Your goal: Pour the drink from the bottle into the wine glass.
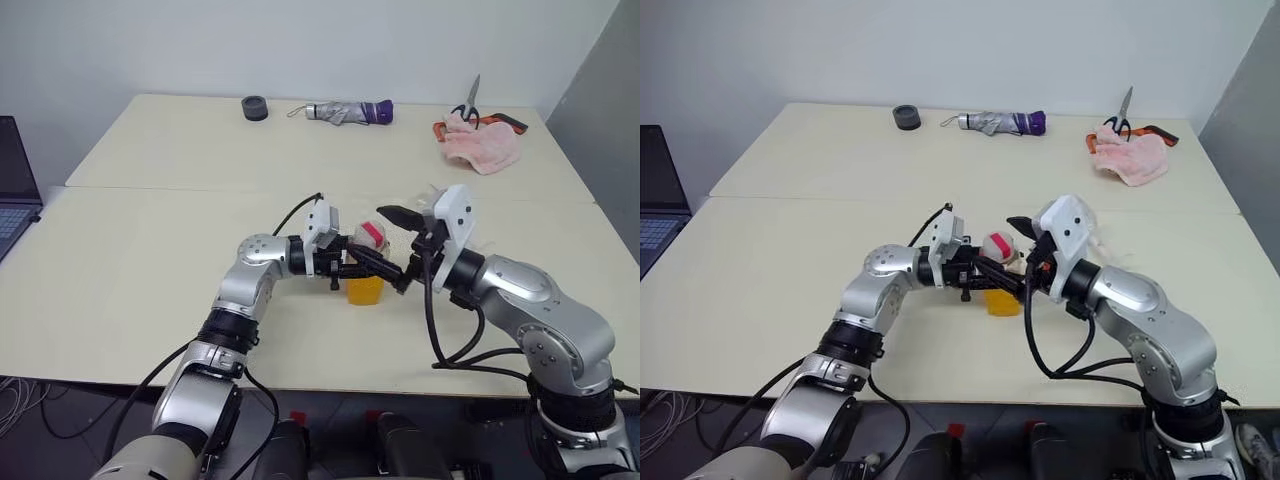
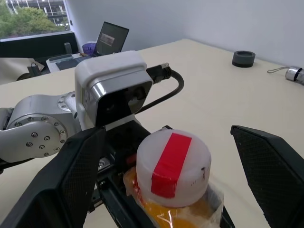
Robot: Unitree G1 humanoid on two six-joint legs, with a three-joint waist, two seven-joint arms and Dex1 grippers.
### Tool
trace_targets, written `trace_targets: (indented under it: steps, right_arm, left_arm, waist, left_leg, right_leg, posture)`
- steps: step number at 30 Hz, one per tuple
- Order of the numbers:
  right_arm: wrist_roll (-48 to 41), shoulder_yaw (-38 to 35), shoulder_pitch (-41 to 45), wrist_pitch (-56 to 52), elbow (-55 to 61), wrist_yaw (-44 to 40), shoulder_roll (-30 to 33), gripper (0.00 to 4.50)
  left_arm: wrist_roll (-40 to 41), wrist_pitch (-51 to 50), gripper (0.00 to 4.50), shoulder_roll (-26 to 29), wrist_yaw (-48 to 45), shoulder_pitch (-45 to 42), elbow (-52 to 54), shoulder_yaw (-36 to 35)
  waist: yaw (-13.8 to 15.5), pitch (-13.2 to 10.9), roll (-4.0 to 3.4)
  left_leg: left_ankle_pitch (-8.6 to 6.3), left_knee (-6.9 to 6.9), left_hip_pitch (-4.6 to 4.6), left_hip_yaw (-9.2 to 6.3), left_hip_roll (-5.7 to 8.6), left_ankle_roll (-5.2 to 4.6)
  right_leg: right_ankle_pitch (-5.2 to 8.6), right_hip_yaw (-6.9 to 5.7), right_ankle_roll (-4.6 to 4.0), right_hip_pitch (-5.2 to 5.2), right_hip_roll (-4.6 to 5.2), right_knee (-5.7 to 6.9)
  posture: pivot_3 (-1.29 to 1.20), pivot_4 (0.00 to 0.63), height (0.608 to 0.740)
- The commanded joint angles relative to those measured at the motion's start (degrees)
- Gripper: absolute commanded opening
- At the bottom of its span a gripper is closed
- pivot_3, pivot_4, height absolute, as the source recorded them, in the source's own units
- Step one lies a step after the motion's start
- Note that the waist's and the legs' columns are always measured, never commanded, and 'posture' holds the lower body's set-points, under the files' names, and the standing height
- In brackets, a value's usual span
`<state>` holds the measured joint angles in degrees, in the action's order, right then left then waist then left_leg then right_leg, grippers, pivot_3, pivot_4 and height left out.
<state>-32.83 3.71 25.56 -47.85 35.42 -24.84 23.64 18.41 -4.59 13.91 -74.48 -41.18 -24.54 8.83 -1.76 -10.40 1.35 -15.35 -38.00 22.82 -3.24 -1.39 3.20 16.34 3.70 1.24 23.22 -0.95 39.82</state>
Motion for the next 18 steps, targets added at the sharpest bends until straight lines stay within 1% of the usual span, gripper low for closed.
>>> trace_targets:
  steps: [1, 4, 8, 10, 14, 18]
  right_arm:
    - [-0.5, 0.6, 1.3, 0.2, 0.8, 0.1, -0.6, 4.5]
    - [-0.3, 1.3, 1.2, 0.2, 0.8, -0.3, -0.5, 3.85]
    - [-0.1, 2.2, 1.0, 0.4, 0.7, -1.2, 0.0, 2.44]
    - [0.0, 2.7, 1.1, 0.8, 0.4, -2.0, 0.3, 1.81]
    - [0.2, 3.9, 1.4, 1.9, -0.5, -4.7, 1.5, 1.82]
    - [1.9, 5.9, 2.4, 5.0, -3.4, -10.4, 4.6, 1.82]
  left_arm:
    - [-0.6, 2.4, 1.82, -0.4, -0.4, -1.9, -0.5, 0.1]
    - [-0.8, 3.0, 1.82, -0.6, -0.5, -2.2, -1.1, -0.1]
    - [-0.9, 3.5, 1.82, -0.8, -0.3, -2.7, -1.6, -0.4]
    - [-0.8, 3.5, 1.82, -0.9, -0.3, -2.9, -1.4, -0.5]
    - [-0.5, 3.1, 1.82, -1.1, -0.1, -3.2, -0.8, -0.7]
    - [-0.3, 2.8, 1.82, -1.2, -0.2, -3.3, -0.2, -0.8]
  waist:
    - [0.0, 0.0, 0.0]
    - [0.0, 0.0, 0.0]
    - [0.0, 0.0, 0.0]
    - [0.0, 0.0, 0.0]
    - [0.0, 0.0, 0.0]
    - [0.0, 0.0, 0.0]
  left_leg:
    - [0.0, 0.0, 0.0, 0.0, 0.0, 0.0]
    - [0.0, 0.0, 0.0, 0.01, 0.0, 0.0]
    - [0.0, 0.0, 0.0, 0.0, 0.0, 0.0]
    - [0.0, 0.0, 0.0, 0.0, -0.01, 0.0]
    - [0.0, 0.0, 0.0, 0.01, 0.0, 0.0]
    - [0.0, -0.01, 0.0, 0.01, 0.0, 0.0]
  right_leg:
    - [0.0, 0.0, 0.0, 0.0, 0.0, 0.0]
    - [0.0, 0.01, 0.0, 0.0, 0.0, 0.0]
    - [0.0, 0.0, 0.0, 0.0, 0.0, 0.01]
    - [0.0, 0.0, 0.0, 0.0, 0.0, 0.01]
    - [0.0, 0.01, 0.0, 0.0, -0.01, 0.01]
    - [0.0, 0.0, 0.0, 0.0, -0.01, 0.0]
  posture:
    - [0.0, 0.15, 0.74]
    - [0.0, 0.15, 0.74]
    - [0.0, 0.15, 0.74]
    - [0.0, 0.15, 0.74]
    - [0.0, 0.15, 0.74]
    - [0.0, 0.15, 0.74]
